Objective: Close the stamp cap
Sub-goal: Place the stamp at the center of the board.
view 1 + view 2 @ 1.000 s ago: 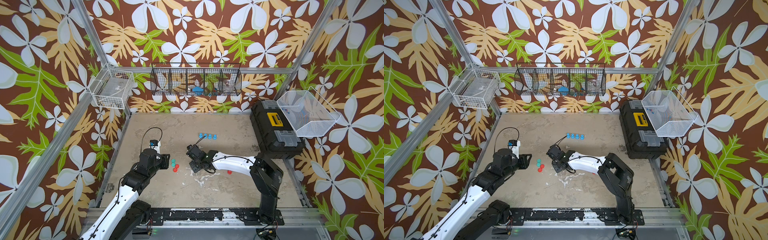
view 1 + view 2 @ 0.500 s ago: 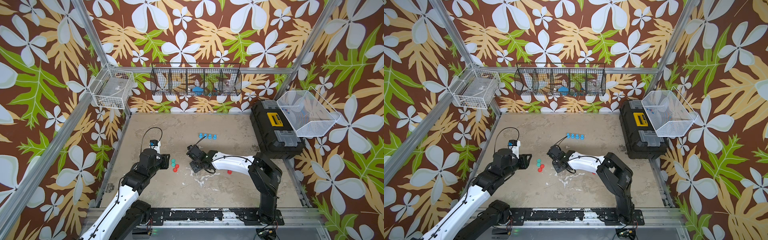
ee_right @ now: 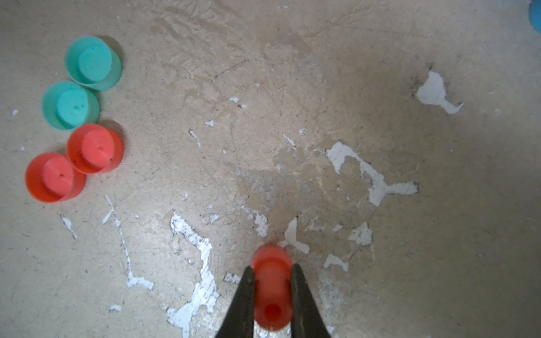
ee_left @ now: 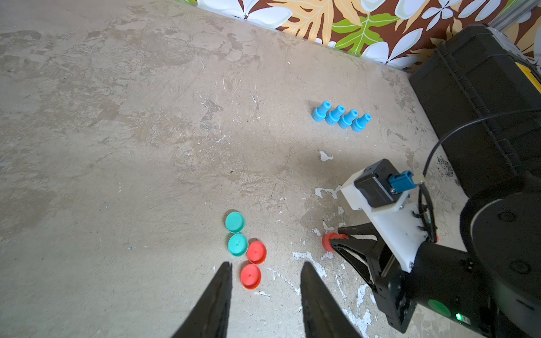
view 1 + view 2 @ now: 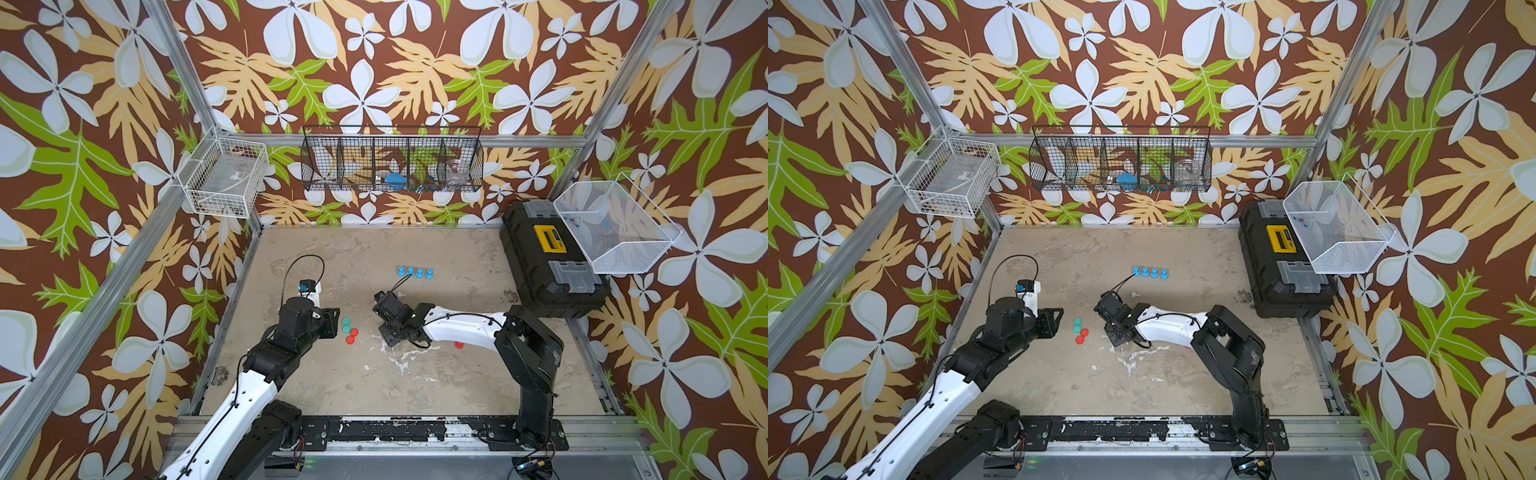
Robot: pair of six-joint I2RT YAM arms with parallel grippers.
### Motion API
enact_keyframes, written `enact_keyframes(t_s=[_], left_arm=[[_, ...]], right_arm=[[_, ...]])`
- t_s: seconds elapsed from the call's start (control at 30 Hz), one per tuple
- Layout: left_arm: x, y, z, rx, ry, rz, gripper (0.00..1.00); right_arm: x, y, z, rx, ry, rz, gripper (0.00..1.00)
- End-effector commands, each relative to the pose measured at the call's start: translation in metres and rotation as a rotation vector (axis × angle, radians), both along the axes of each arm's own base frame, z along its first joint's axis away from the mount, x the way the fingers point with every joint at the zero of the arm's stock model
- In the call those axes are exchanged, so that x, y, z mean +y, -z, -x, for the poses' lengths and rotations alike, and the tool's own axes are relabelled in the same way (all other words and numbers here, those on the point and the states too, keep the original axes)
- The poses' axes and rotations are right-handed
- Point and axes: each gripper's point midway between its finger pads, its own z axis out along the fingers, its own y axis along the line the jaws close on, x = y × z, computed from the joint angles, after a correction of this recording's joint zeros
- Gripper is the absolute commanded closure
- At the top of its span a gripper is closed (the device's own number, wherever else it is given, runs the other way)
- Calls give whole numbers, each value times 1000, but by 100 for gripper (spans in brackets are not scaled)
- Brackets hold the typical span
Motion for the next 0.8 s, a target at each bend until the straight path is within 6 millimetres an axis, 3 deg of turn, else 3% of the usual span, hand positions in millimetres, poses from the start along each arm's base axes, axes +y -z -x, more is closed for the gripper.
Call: enact_keyframes(t_s=[0.0, 0.17, 0.33, 0.6, 0.77], left_arm=[[1, -2, -1, -12, -1, -4, 58], [1, -1, -1, -11, -2, -5, 58], [1, -1, -1, -10, -1, -5, 58], [1, -2, -1, -11, 0, -3, 58], [1, -2, -1, -12, 0, -2, 58]], right_arm=[[-10, 18, 9, 49, -1, 49, 91], [-11, 11, 1, 32, -2, 66, 91], [-30, -13, -31, -12, 40, 65, 91], [-115, -56, -110, -81, 221, 47, 91], [-162, -62, -144, -90, 332, 17, 91]])
